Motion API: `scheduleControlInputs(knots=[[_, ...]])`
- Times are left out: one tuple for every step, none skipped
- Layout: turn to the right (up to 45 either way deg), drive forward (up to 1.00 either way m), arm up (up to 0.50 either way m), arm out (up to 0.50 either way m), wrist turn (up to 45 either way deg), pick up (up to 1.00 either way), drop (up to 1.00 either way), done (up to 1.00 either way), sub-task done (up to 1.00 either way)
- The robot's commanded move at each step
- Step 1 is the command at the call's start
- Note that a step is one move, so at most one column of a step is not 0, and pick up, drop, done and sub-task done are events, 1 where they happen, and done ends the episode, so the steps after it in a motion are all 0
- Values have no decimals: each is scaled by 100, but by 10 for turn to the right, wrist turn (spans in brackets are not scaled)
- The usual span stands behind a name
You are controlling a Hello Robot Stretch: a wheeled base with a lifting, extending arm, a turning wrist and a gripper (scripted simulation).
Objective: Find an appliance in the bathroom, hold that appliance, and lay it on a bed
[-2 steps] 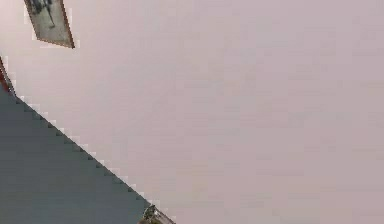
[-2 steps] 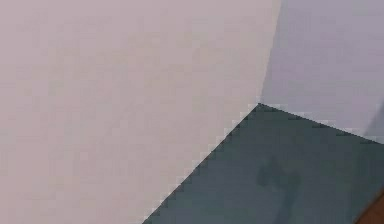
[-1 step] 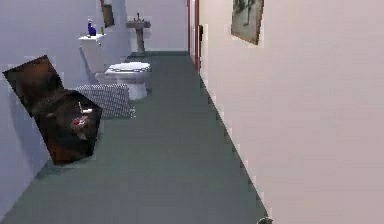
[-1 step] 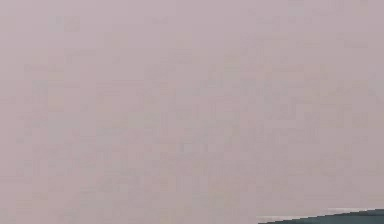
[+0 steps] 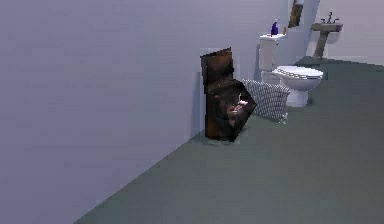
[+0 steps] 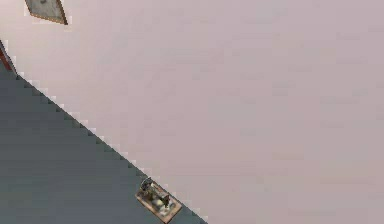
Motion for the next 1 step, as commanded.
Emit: scheduleControlInputs(knots=[[-120,0,0,0,0,0,0,0,0]])
